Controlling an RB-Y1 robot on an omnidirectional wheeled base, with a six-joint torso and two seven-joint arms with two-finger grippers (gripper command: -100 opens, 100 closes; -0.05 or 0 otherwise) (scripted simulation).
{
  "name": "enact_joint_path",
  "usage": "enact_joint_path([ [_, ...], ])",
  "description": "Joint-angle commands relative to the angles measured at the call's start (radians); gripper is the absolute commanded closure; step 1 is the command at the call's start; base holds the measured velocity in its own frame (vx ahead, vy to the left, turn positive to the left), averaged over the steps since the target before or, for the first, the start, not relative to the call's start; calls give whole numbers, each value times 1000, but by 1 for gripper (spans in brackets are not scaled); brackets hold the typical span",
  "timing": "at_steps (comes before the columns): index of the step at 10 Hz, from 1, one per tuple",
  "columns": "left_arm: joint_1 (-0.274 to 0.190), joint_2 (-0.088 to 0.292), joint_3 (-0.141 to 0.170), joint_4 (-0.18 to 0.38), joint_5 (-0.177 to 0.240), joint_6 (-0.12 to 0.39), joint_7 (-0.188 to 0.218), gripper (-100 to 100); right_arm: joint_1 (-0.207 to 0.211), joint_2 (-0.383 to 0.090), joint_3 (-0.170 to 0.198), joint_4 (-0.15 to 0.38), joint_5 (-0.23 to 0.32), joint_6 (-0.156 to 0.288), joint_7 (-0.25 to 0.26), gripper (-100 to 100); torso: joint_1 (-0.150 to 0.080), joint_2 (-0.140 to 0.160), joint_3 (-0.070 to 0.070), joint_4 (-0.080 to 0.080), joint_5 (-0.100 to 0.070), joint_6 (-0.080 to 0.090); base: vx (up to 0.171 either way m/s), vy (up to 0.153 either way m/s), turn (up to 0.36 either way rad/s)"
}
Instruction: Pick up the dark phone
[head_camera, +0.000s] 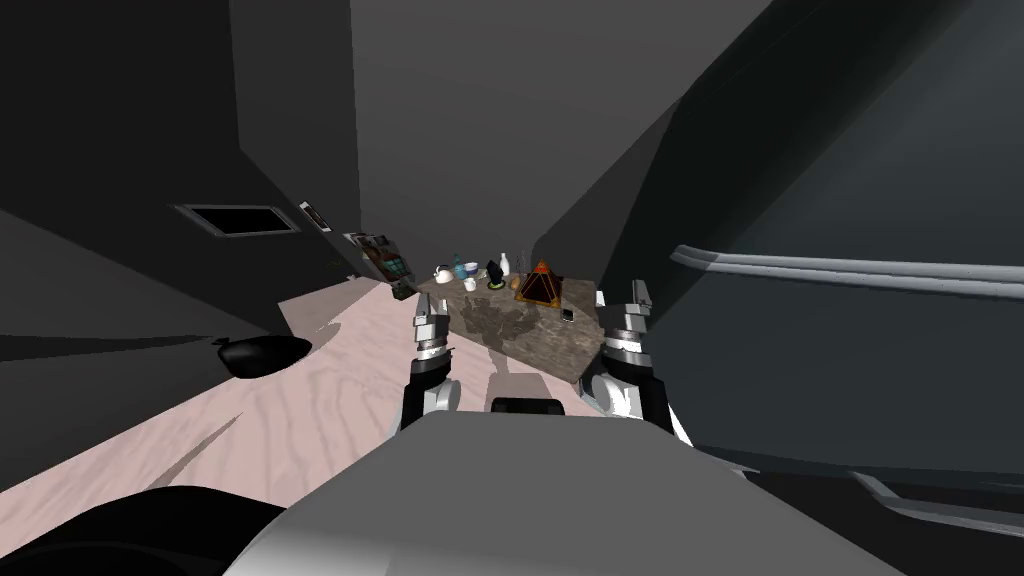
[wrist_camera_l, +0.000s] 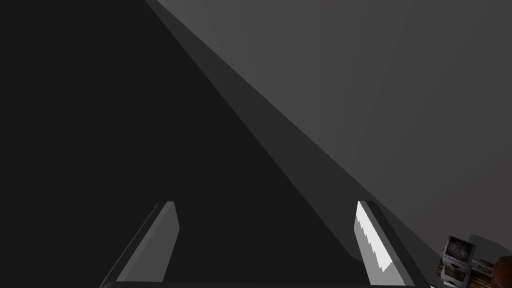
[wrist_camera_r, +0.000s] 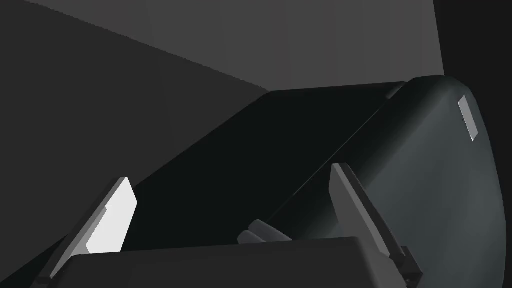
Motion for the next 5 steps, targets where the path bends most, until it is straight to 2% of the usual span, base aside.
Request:
enact_joint_path([
  [1, 0, 0, 0, 0, 0, 0, 0, 0, 16, -44, -6, 0, 5, 9, -3, -100, 0, 0, 0, 0, 0, 0, 9, 1, 57],
  [3, 0, 0, 0, 0, 0, 0, 0, 0, 53, -105, -21, 0, 18, 31, -10, -100, -1, -1, 0, 0, 0, 0, 21, -3, 136],
  [5, 0, 0, 0, 0, 0, 0, 0, 0, 109, -161, -41, 0, 35, 64, -20, -100, -1, -2, -1, 0, 0, 0, 36, -7, 170],
])
